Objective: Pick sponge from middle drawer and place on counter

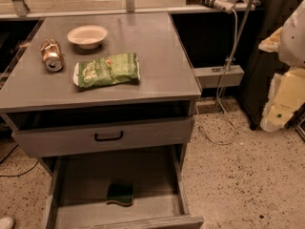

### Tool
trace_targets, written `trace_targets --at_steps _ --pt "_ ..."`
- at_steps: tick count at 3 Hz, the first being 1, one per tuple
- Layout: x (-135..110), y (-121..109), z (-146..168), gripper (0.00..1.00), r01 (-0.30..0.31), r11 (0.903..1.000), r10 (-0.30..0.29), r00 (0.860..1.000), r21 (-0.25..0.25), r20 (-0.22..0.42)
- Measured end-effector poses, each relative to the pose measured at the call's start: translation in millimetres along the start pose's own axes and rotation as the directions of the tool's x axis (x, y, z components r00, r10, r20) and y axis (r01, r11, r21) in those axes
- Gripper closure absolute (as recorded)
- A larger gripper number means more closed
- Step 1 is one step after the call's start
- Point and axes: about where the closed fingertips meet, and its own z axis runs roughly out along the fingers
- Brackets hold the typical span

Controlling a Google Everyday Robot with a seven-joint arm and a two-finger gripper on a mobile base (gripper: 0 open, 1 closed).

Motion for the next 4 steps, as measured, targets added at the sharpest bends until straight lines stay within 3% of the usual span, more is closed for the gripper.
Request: trace_targets --at_steps 2,3,4 --pt "-11.1 12.1 8.2 0.00 0.005 1.0000 -0.005 1.000 -0.003 0.014" --pt "-46.5 37.8 35.4 0.00 0.038 0.9988 -0.036 0.998 -0.032 0.055" --pt "-83.4 69.9 81.5 0.00 0.104 0.9894 -0.095 0.991 -0.101 0.096"
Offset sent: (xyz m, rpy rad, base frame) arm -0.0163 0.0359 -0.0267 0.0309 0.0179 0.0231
